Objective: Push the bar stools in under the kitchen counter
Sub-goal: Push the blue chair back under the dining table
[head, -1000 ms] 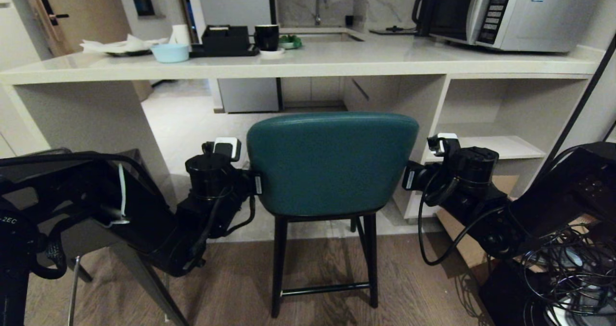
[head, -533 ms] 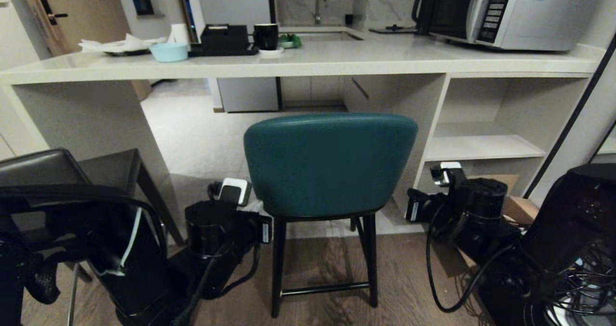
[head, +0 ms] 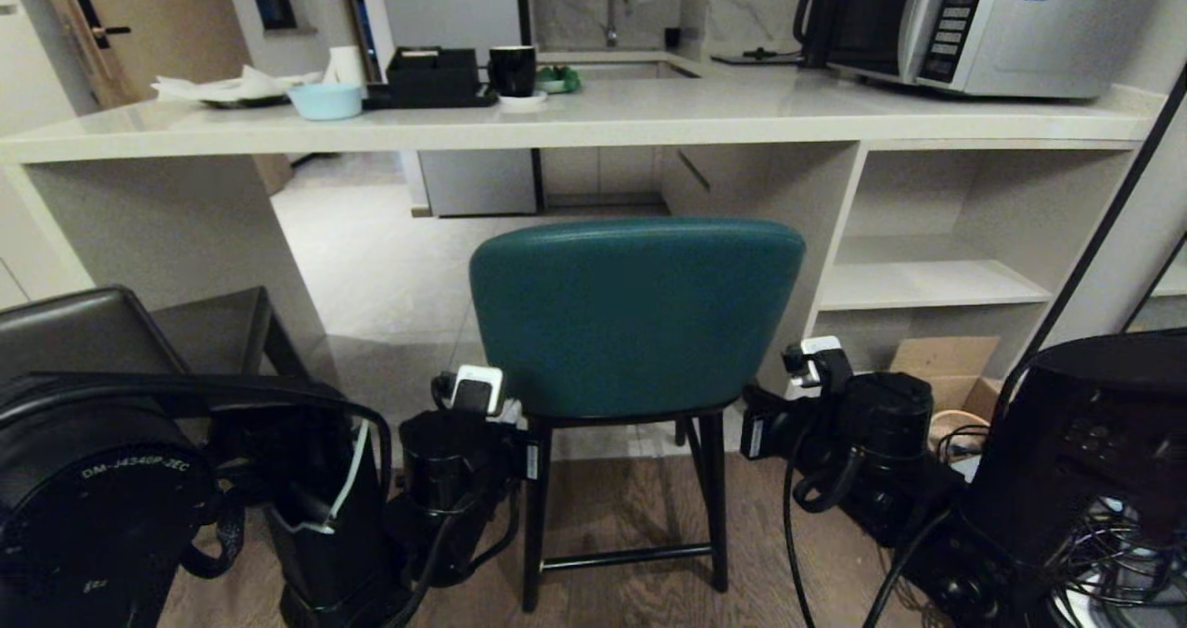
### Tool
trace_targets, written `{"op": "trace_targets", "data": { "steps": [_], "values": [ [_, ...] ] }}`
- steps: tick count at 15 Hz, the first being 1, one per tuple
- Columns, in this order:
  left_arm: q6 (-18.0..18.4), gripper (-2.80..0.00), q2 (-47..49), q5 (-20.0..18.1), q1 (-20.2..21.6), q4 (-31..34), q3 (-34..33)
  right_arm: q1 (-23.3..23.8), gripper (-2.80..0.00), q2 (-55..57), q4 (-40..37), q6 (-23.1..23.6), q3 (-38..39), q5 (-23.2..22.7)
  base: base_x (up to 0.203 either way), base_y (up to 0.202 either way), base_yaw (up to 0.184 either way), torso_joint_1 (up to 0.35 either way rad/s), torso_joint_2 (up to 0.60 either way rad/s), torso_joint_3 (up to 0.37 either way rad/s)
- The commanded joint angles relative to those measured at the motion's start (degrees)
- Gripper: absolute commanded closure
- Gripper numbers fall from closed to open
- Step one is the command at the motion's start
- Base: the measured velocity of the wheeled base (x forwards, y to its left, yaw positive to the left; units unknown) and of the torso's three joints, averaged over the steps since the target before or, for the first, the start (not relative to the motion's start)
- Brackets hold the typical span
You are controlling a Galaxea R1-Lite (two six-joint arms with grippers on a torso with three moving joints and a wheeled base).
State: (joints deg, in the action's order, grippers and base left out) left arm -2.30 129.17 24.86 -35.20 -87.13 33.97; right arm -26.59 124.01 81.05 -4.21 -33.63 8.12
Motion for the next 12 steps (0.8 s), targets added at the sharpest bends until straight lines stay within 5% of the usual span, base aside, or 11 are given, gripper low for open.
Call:
{"op": "trace_targets", "data": {
  "steps": [1,5,12],
  "values": [
    [0.0,0.0,2.2,0.2,0.4,-0.5,2.9,-0.2,0.0,2.7,-1.6,0.0,-3.7,0.1,0.0,0.0,0.0,0.0,0.0,0.0],
    [0.0,0.0,2.3,0.2,1.7,2.5,7.7,-0.2,0.0,4.7,-3.0,0.1,-7.0,0.1,0.022,0.0,0.0,0.0,0.0,0.001],
    [-0.1,0.0,1.6,0.3,1.6,3.0,7.2,-0.6,0.0,6.3,-2.5,-0.1,-7.6,1.6,0.185,0.0,0.003,-0.001,0.0,0.002]
  ]
}}
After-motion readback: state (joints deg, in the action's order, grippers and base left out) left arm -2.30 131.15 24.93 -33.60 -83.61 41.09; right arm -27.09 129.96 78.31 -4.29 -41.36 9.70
